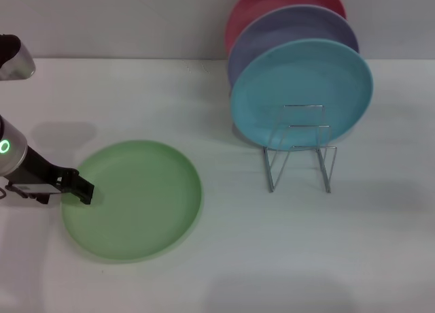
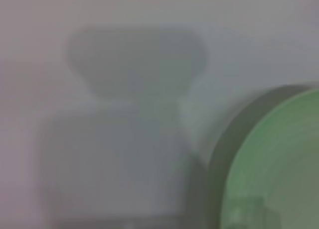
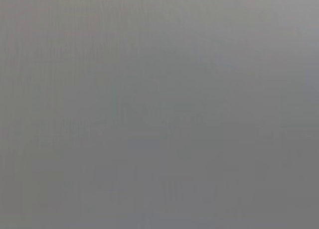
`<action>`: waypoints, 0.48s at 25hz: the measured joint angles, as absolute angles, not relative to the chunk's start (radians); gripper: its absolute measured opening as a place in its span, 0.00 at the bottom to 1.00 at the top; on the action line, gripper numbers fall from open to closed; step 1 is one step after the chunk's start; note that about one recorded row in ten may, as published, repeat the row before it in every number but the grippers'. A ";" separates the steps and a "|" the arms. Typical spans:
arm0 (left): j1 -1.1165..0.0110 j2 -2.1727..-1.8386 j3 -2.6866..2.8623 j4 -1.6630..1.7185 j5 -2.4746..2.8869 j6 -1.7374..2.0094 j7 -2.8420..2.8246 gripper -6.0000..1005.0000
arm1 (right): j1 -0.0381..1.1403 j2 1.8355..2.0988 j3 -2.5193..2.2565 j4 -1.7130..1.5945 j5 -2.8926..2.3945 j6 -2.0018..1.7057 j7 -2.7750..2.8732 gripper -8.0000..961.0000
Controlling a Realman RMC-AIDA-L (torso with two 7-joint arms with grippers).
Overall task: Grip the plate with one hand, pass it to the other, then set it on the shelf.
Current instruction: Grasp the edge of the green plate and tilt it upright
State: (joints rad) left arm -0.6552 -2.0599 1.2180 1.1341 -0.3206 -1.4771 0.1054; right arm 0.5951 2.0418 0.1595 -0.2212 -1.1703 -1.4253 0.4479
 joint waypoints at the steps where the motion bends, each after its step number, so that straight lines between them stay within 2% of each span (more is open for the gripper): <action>1: -0.655 -2.060 1.218 1.133 -0.321 -1.474 0.106 0.76 | 0.595 2.042 0.160 -0.221 -1.170 -1.426 0.448 0.76; 12: -0.670 -2.060 1.218 1.087 -0.321 -1.448 0.121 0.74 | 0.594 2.042 0.160 -0.221 -1.170 -1.429 0.455 0.76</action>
